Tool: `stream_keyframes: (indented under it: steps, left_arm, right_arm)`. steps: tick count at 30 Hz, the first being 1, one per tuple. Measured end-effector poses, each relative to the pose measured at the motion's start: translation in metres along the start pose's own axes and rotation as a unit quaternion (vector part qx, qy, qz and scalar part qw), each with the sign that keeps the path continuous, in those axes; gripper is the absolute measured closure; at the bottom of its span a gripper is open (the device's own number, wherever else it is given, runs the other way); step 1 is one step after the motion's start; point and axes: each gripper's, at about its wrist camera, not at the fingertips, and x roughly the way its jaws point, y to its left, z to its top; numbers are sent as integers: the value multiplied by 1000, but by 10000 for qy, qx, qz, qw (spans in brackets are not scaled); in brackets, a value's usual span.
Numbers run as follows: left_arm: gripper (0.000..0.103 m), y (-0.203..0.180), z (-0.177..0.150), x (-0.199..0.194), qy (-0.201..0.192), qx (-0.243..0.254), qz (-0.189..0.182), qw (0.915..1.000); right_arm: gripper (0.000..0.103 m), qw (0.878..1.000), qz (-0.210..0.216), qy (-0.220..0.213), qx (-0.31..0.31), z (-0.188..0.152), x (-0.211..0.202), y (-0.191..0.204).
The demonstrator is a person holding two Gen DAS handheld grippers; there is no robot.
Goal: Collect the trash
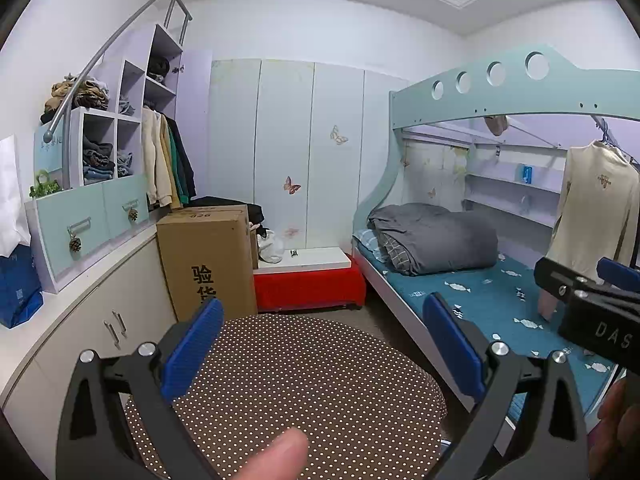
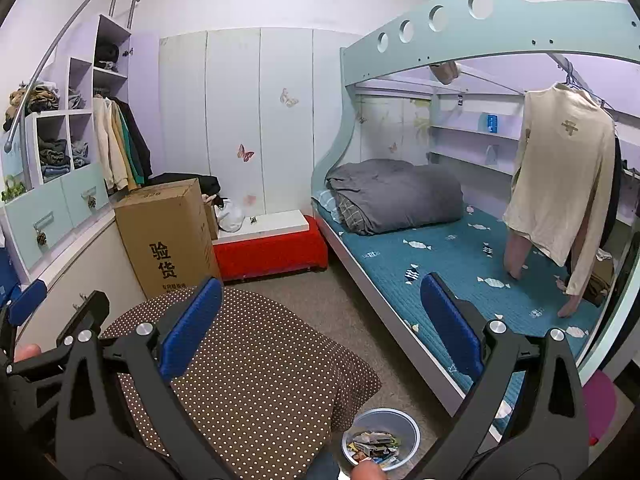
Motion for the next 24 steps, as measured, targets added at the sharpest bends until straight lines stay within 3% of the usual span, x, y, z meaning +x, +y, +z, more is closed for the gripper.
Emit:
stream_keyframes:
  steps: [24]
  left_arm:
    - [5,-1,-2,-4,-116,77,41,9999]
  right_arm:
    - [6,10000,4,-7,39,-1,2,-2]
